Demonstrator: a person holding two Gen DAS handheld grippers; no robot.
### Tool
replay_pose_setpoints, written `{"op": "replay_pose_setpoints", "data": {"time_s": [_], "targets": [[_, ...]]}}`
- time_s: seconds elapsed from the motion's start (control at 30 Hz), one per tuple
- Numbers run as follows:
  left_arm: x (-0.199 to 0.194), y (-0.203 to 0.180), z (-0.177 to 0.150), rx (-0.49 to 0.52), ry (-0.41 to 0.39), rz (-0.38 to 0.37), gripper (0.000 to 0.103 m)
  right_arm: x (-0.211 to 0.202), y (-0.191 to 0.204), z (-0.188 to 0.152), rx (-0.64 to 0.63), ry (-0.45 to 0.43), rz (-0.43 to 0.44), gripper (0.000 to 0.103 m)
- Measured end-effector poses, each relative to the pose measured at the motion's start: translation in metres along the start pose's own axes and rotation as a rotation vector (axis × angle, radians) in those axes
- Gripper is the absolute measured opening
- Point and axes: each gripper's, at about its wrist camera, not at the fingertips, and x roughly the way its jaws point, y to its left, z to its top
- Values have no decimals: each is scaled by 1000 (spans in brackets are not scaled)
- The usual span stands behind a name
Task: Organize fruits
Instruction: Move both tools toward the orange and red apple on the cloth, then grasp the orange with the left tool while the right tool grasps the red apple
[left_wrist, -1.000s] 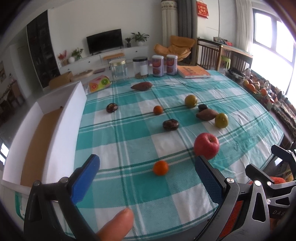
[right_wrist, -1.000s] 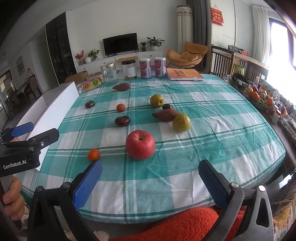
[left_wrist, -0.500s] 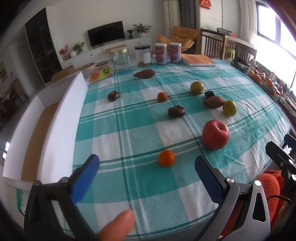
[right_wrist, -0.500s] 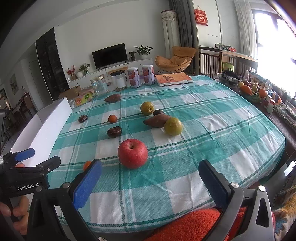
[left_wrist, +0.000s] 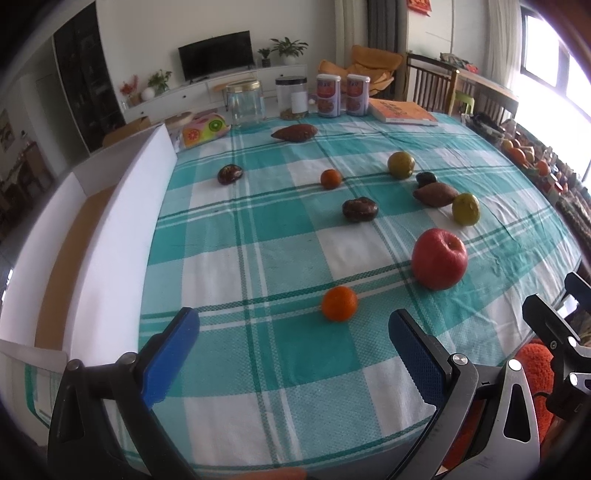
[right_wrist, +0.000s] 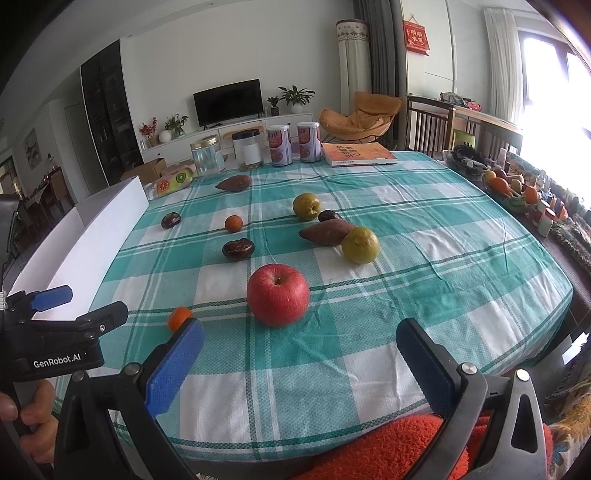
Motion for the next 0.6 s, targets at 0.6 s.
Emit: {"op": "replay_pose_setpoints", "data": {"time_s": [0.6], "targets": [[97,16,-23,-30,202,-45,102,34,-5,-7,49,55,14,103]]}}
